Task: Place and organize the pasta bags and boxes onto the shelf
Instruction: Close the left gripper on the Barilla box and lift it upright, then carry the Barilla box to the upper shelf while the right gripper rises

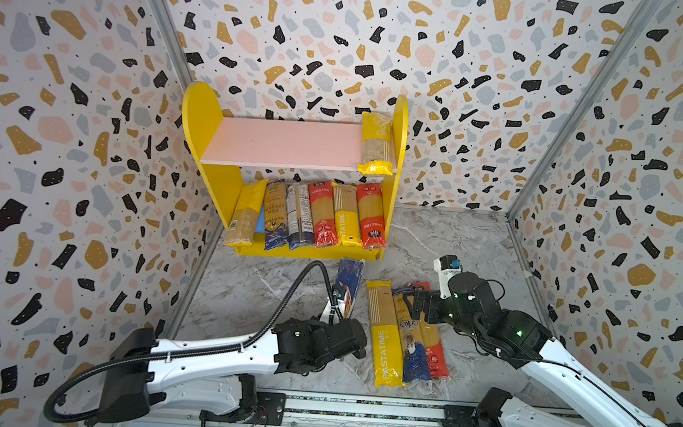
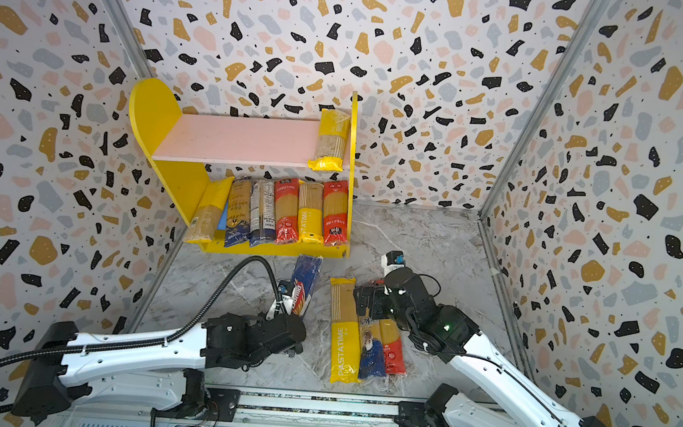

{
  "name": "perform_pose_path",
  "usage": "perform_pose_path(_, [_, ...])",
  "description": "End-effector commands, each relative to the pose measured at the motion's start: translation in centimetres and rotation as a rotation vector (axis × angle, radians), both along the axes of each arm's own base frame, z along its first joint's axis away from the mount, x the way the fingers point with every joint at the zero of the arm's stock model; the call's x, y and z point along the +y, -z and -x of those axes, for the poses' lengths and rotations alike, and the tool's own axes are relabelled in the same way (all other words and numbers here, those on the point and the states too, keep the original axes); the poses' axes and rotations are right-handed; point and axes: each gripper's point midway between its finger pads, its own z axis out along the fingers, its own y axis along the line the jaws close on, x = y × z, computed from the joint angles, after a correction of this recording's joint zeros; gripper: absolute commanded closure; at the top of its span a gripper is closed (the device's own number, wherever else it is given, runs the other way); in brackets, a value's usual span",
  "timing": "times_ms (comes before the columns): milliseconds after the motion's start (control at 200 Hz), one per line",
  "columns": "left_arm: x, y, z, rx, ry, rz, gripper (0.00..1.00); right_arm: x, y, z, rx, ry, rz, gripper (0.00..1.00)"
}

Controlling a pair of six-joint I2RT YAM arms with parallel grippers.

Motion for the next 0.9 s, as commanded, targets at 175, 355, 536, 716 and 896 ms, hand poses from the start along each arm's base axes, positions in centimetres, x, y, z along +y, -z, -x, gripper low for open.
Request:
perform_pose_path(175, [3.6, -13.4, -2.8, -0.318, -0.154, 0.014, 1.0, 4.4, -7.0, 1.0, -0.163, -0.104, -0.047, 0.01])
perform_pose_path(355, [3.8, -19.7, -4.0, -0.418, -0.187, -0.044, 1.0, 5.9, -10.6, 0.9, -0.222, -0.135, -0.059, 0.01])
perform_pose_path(536, [4.1, -25.3, -6.0, -0.481, -0.229, -0.049, 1.0, 7.4, -14.0, -0.3, -0.283, -0.141, -0.022, 0.01])
perform_pose_path(716, [5.0, -28.9, -9.1, -0.522, -0.277, -0.065, 1.0, 9.0, -17.6, -1.5, -0.346, -0.154, -0.007, 0.01])
perform_pose_path(896, [5.9, -32.6, -12.1, -0.575, -0.309, -0.053, 1.0, 9.8, -20.1, -2.5, -0.403, -0.147, 0.01, 0.01])
